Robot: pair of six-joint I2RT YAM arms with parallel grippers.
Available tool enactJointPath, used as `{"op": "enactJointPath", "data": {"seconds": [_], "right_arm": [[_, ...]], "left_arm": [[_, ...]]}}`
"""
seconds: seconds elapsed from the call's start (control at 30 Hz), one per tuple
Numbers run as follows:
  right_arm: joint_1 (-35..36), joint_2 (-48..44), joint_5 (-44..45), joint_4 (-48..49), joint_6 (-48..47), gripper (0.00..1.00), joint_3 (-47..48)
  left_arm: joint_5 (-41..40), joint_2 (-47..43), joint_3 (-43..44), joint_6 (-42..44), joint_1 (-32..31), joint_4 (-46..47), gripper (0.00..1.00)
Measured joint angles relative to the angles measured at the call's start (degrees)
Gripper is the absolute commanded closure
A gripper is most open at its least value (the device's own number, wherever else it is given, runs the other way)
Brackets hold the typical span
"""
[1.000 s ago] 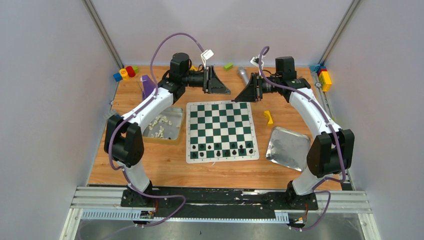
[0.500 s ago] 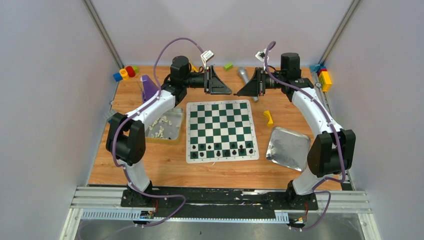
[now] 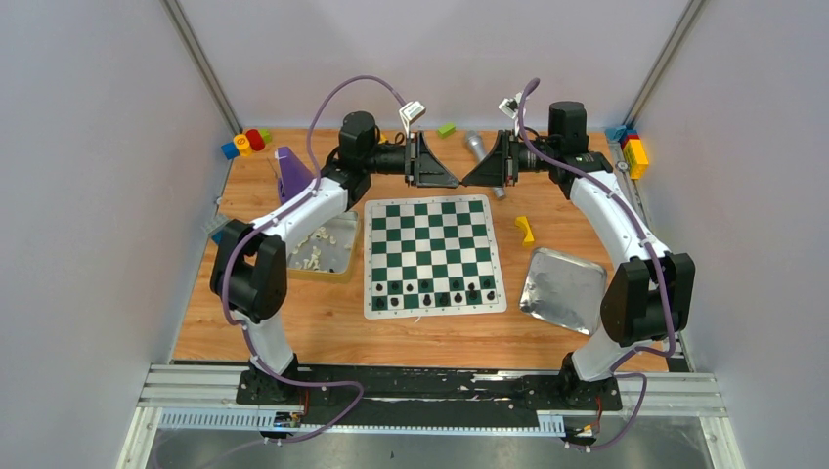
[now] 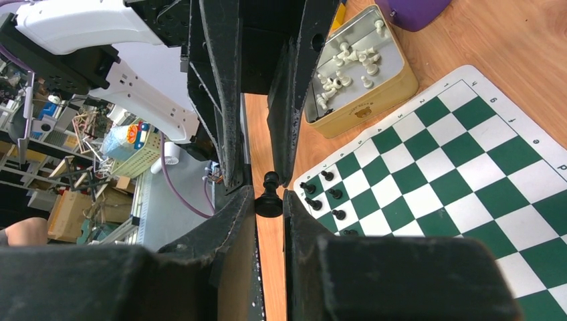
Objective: Set up the chess pieces on the board
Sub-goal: Adjust the chess piece.
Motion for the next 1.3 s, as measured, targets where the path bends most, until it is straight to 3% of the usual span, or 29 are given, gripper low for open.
{"op": "enactJointPath", "data": {"seconds": [0.73,0.9,0.97,1.07,1.3], "right_arm": [[0.0,0.0,-1.07,1.95,1.7,1.0,-1.53],[0.0,0.0,-1.25,2.21,1.75,0.99,-1.73],[0.0,0.0,-1.27,2.29,1.75,0.95,-1.9],[-0.02,0.02,-1.2,2.32,1.75,0.86,-2.05],[-0.24,0.02,-0.13,2.29,1.75,0.5,-2.78]], "left_arm": [[0.31,1.51,0.0,-1.51,-0.55,1.27,0.8],[0.33,1.64,0.0,-1.55,-0.55,1.44,0.92],[0.37,1.79,0.0,-1.66,-0.57,1.51,0.98],[0.44,1.92,0.02,-1.7,-0.61,1.7,1.0],[0.26,1.92,0.48,1.53,-0.83,-1.7,1.0]]}}
